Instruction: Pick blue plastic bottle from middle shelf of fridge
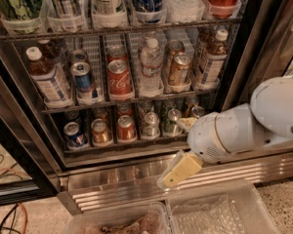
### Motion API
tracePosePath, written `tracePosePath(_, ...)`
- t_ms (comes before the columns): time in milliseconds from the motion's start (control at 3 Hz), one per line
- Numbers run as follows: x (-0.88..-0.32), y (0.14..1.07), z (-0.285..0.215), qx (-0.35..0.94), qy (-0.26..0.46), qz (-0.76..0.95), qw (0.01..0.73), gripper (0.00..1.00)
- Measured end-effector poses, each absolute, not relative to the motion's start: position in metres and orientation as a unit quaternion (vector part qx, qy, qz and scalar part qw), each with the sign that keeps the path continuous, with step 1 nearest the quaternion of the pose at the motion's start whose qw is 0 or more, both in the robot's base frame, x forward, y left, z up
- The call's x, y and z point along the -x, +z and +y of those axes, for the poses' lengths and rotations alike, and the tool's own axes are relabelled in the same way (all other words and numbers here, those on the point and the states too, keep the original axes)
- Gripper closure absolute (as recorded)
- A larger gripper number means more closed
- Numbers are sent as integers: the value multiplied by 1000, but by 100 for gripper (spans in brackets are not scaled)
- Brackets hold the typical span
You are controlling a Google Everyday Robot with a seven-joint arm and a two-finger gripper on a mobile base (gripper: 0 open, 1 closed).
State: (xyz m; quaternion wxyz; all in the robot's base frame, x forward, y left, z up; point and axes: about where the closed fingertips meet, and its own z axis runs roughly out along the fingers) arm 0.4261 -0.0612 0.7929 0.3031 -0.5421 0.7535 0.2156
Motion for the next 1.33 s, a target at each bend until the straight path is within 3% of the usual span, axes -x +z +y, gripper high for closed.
tracePosePath(667, -416, 785, 45, 548, 244, 692, 401, 0)
tracePosePath(1333, -424, 792, 54, 543, 231, 691, 418, 0)
